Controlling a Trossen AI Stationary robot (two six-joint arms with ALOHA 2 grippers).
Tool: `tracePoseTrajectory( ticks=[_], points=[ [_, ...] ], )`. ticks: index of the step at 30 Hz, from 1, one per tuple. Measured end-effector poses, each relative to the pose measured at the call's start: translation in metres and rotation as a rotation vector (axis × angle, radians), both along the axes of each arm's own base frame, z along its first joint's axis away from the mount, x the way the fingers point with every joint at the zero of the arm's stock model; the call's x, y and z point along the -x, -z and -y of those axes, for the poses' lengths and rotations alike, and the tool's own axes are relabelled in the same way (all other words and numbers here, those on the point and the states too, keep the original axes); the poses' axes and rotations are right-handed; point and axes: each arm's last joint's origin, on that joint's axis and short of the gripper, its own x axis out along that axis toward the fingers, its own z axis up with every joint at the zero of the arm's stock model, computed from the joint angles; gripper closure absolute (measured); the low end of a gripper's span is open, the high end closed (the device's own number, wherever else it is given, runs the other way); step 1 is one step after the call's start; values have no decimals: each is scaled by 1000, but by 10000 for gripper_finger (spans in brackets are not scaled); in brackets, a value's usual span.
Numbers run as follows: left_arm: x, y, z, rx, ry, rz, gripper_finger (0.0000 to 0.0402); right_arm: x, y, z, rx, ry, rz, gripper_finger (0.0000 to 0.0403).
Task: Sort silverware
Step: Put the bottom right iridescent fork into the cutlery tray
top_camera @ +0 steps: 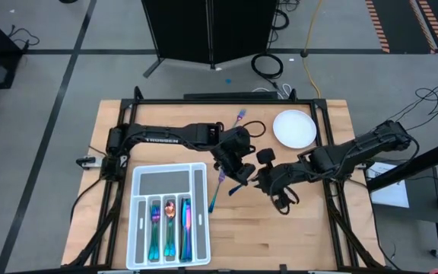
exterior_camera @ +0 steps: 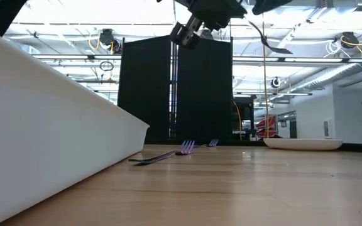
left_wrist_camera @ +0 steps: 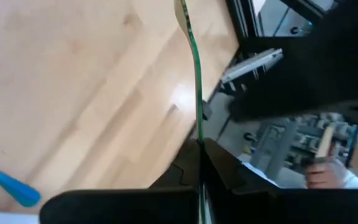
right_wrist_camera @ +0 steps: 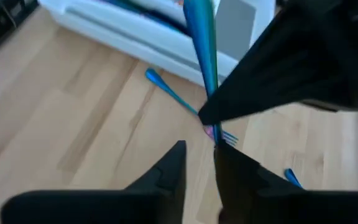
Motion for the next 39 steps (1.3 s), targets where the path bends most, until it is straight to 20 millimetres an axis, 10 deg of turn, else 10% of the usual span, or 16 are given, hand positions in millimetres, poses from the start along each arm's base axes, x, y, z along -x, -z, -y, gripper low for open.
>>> tracePoseTrajectory(
  ticks=[17, 29, 39],
  points=[
    [62, -20, -5, -623, -218, -321, 401, 77, -42, 12, -388, 287, 15, 287],
    [124, -74, 55, -622, -498, -290, 401, 88, -35, -10, -406, 184, -11, 298],
    [170, -73, 118, -657, -629, -368, 401, 80, -30, -29, -530, 121, 99, 298]
  ],
)
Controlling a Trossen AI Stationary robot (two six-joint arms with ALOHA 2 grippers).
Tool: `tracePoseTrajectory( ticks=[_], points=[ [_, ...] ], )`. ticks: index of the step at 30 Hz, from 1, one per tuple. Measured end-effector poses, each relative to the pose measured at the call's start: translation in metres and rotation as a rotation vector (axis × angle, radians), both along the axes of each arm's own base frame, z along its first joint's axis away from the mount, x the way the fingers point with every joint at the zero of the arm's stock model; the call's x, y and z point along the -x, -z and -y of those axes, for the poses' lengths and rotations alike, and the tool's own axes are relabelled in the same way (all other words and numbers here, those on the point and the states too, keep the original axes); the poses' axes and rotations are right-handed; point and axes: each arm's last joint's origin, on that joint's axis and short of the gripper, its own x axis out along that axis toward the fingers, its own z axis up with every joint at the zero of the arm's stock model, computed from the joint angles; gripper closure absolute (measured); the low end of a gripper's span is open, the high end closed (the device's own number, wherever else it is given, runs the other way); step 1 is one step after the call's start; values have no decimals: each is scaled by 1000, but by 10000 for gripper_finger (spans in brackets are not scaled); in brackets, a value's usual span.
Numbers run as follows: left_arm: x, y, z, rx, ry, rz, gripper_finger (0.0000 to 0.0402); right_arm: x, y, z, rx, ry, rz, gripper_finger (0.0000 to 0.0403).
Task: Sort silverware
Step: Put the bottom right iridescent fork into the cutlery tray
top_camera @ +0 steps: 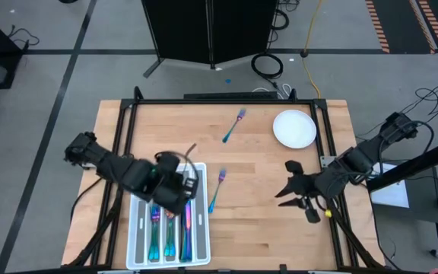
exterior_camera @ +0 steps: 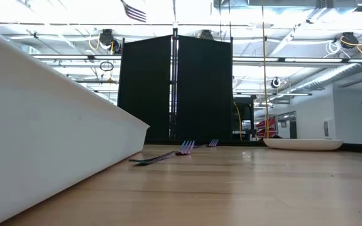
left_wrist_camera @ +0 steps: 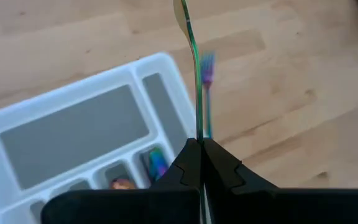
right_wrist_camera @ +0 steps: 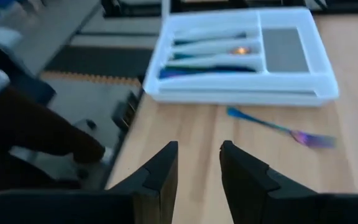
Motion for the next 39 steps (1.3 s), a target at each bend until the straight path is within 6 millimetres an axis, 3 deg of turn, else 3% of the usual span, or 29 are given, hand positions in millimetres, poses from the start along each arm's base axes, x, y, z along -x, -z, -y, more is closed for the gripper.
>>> tracePoseTrajectory(
  ticks=[4, 9, 17, 28, 39],
  points=[
    [15, 17, 19, -7, -9, -31, 401, -7, -5, -8, -63, -4, 72, 298],
    [50, 39, 35, -2, -52, -39, 401, -24, -7, -20, -114, 18, 161, 298],
    [100, 71, 56, 16, 1, 115, 402, -62, 3, -44, -224, 95, 271, 298],
    [110, 142, 78, 90, 97, 308, 402, -92, 11, -61, -448, 216, 378, 298],
    [130, 167, 85, 119, 49, 396, 401, -105, 30, -83, -581, 226, 349, 298]
  ],
)
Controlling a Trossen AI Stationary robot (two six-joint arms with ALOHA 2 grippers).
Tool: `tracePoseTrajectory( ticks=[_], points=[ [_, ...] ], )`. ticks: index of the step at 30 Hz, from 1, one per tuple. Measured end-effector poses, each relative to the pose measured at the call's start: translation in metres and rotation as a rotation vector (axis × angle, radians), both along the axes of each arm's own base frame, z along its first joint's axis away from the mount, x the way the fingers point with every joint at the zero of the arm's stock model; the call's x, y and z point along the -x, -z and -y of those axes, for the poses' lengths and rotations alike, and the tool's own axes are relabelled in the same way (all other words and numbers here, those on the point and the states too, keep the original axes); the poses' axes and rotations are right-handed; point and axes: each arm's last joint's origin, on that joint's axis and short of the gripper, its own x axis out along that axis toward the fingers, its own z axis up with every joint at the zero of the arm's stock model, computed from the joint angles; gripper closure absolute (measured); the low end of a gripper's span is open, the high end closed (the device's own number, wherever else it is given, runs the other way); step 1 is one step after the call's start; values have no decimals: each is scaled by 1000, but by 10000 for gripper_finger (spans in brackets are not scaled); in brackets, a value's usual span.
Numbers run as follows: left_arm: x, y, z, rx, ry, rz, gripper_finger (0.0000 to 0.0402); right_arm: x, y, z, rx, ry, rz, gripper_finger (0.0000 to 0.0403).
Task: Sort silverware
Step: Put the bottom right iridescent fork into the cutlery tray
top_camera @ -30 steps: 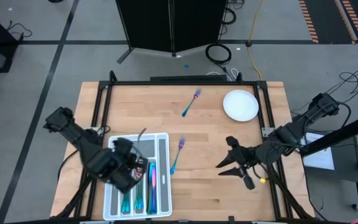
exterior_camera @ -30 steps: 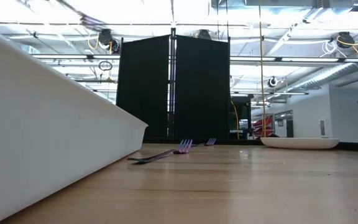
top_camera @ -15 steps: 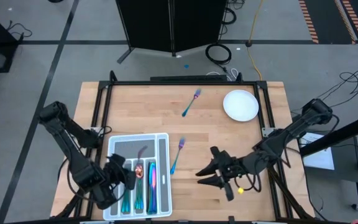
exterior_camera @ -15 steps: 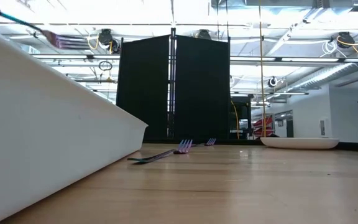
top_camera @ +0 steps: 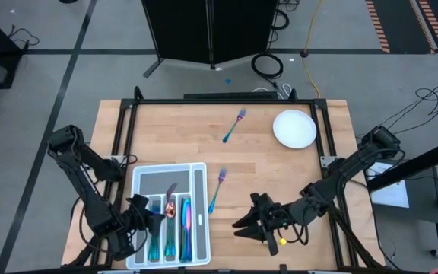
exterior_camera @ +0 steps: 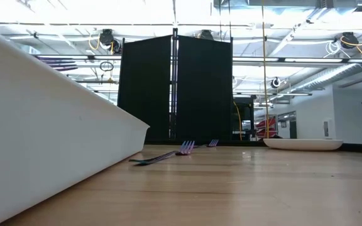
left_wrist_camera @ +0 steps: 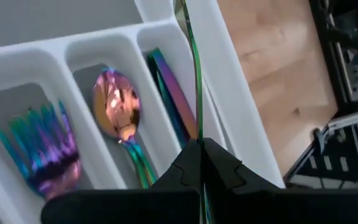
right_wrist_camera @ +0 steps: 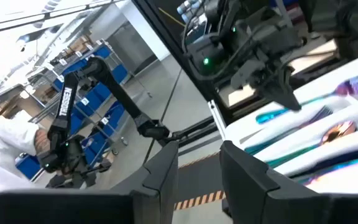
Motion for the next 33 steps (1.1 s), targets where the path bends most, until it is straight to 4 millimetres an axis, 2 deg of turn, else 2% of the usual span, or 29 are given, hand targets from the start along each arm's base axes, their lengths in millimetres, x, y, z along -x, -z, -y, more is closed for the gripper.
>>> tracePoseTrajectory(
  ticks=[8, 14, 22, 25, 33],
  points=[
    [18, 3, 13, 1, 89, -20, 390, 1, 3, -4, -23, -8, -15, 298],
    [25, 22, 20, -91, 120, -93, 390, 0, 3, -3, -20, -2, -15, 298],
    [11, 35, 48, -83, 109, -212, 398, -1, 3, -2, -52, 2, -21, 298],
    [8, 33, 55, -119, 109, -244, 399, -1, 3, -2, -45, 2, -20, 298],
    [16, 12, 43, -284, 99, -311, 399, -4, 3, 1, -24, 10, -15, 298]
  ],
)
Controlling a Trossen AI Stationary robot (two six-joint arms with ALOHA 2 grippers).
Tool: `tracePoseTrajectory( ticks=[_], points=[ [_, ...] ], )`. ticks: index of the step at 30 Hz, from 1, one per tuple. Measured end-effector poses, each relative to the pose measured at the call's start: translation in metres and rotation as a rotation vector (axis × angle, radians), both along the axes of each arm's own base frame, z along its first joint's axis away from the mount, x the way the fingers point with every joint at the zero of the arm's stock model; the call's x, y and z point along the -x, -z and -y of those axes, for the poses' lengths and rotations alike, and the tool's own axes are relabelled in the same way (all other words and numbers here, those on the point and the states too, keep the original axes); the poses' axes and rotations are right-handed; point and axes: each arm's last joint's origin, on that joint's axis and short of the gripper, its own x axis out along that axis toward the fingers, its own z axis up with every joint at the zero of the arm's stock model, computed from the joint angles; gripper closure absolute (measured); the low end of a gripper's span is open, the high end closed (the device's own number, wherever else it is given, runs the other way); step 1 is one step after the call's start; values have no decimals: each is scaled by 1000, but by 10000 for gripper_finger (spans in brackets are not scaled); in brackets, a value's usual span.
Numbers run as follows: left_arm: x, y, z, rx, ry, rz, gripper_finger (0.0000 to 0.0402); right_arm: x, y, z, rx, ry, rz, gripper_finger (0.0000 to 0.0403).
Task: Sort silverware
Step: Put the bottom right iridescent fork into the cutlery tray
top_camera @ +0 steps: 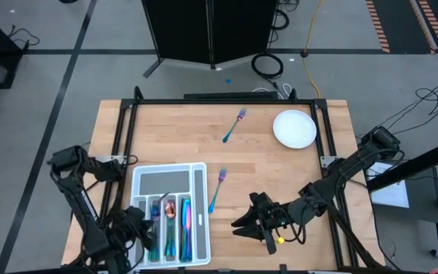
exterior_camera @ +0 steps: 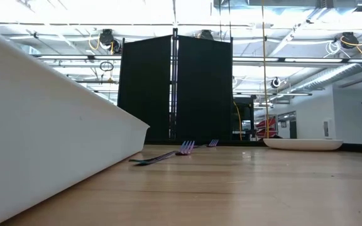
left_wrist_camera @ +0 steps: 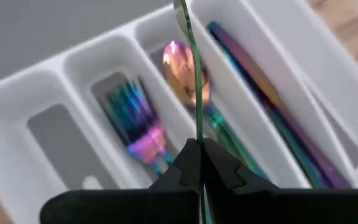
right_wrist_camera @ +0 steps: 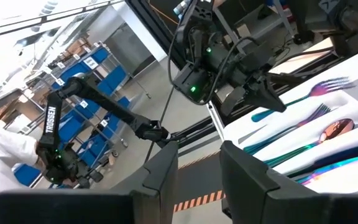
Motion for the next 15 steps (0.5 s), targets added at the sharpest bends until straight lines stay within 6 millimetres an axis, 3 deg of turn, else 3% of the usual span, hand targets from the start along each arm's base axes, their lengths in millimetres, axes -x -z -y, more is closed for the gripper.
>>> tracePoseTrajectory(
  ticks=[9, 15],
  points=[
    [8, 13, 3, 7, -26, -258, 400, -6, 0, 8, 1, 23, 0, 298],
    [9, 10, 3, 17, -19, -209, 400, -8, 0, 11, -8, 5, -4, 298]
  ],
)
